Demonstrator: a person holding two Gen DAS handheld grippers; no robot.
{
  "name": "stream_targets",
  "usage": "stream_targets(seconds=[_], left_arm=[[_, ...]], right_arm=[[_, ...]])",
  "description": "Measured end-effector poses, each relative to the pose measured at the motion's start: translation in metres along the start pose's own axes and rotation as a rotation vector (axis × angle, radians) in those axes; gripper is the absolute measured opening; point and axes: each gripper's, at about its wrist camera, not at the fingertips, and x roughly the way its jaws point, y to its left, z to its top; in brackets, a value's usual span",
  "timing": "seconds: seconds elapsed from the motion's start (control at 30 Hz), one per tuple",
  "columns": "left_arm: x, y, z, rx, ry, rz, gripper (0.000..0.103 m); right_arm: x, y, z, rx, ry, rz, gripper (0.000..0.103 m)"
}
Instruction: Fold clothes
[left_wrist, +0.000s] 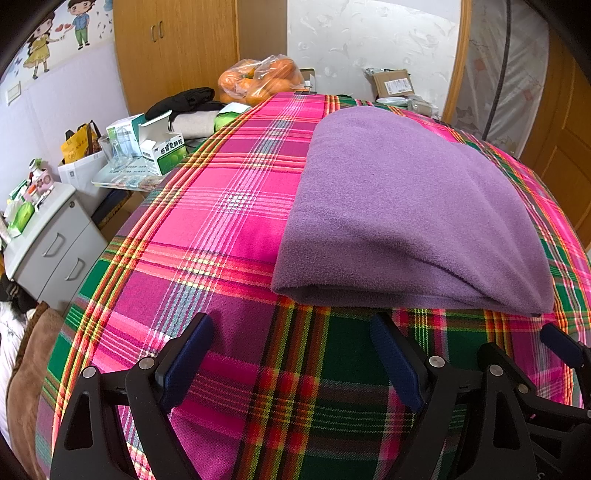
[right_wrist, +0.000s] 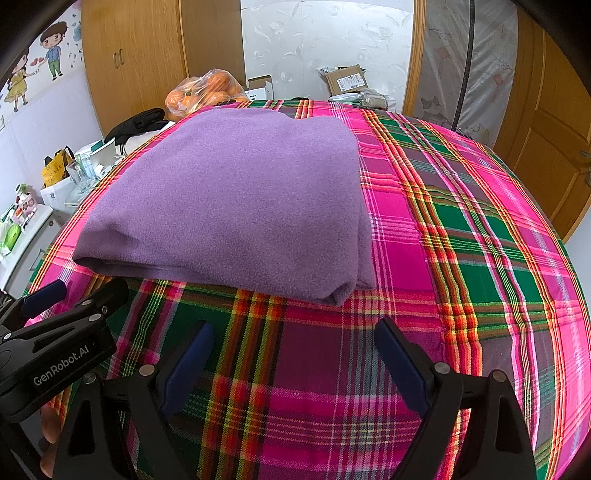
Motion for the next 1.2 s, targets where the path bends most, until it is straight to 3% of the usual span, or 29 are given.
stream_targets(seconds=[1.1, 1.2], left_arm=[[0.0018, 0.0007, 0.001, -0.001, 0.001, 0.001, 0.088], [0.0014, 0.0007, 0.001, -0.001, 0.001, 0.0, 0.088]], right_arm=[[-0.0008, 0.0024, -0.0006, -0.007, 0.001, -0.005, 0.09], [-0.0018, 0.0034, -0.0007, -0.023, -0.001, -0.002, 0.086]])
